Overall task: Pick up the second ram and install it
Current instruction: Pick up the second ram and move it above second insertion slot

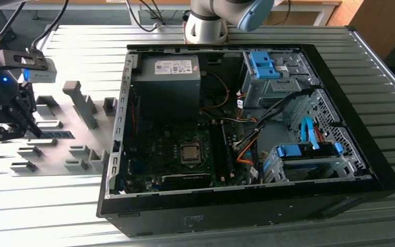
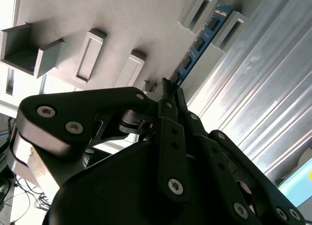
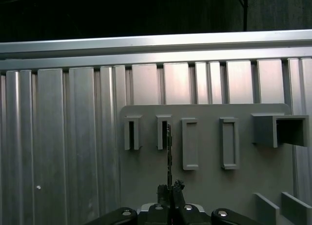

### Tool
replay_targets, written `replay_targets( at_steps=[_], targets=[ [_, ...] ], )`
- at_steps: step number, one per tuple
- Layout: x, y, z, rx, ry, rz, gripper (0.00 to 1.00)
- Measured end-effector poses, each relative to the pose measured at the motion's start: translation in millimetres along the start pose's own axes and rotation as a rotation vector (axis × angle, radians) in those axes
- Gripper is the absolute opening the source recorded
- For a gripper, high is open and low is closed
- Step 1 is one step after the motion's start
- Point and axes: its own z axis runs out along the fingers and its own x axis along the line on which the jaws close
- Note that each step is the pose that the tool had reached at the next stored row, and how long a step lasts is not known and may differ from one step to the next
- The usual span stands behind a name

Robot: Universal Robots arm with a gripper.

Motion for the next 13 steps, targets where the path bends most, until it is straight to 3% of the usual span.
replay_targets(
  at_steps=[13],
  targets=[
    [-0.1, 0.1, -4.7, 0.0, 0.0, 0.0, 0.14]
  ],
)
